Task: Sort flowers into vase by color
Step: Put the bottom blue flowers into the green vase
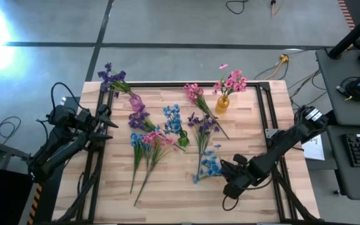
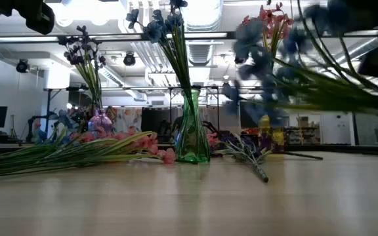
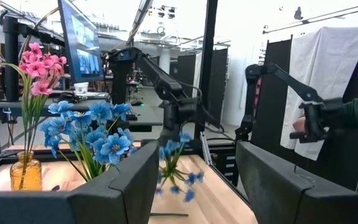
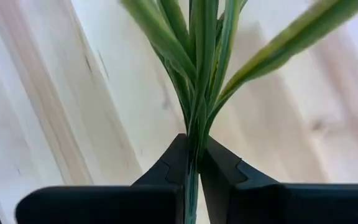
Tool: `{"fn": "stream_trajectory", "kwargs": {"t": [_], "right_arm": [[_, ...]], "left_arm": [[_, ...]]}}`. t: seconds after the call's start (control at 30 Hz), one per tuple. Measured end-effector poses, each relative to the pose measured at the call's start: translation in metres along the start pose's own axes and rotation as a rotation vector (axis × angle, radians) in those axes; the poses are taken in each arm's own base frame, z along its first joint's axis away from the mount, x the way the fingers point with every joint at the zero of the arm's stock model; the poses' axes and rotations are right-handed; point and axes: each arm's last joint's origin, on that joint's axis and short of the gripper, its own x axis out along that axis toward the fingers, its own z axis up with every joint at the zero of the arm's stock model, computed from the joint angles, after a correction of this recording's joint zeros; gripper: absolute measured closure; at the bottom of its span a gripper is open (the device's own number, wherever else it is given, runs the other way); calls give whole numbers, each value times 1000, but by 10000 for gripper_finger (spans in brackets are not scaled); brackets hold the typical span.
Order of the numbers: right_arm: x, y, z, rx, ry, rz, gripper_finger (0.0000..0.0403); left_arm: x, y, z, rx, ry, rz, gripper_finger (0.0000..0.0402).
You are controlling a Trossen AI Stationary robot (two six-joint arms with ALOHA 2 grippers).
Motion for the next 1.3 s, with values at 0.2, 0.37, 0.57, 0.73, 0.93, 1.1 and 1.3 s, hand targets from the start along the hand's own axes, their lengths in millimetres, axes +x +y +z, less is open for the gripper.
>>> {"fn": "stream_trajectory", "kwargs": {"t": [0.2,0.37,0.57,0.73,0.93,1.1,1.3], "right_arm": [[-38,-12,13,-50,-323,-41,384],[-59,-22,27,-176,-660,-116,385],[-57,-48,50,-328,-914,109,385],[-51,-78,60,-465,-1176,265,385],[-49,-97,77,-483,-1357,160,385],[-37,-100,90,-464,-1396,170,385],[-13,-95,99,-436,-1480,150,385]], "left_arm": [[0,0,0,0,-2,7,200],[0,1,0,1,-9,35,200],[0,2,0,-3,-16,70,200],[0,3,-1,-12,-12,77,200],[0,3,-1,-10,-11,78,200],[0,3,-1,-11,-10,78,200],[0,3,-1,-10,-10,78,200]]}}
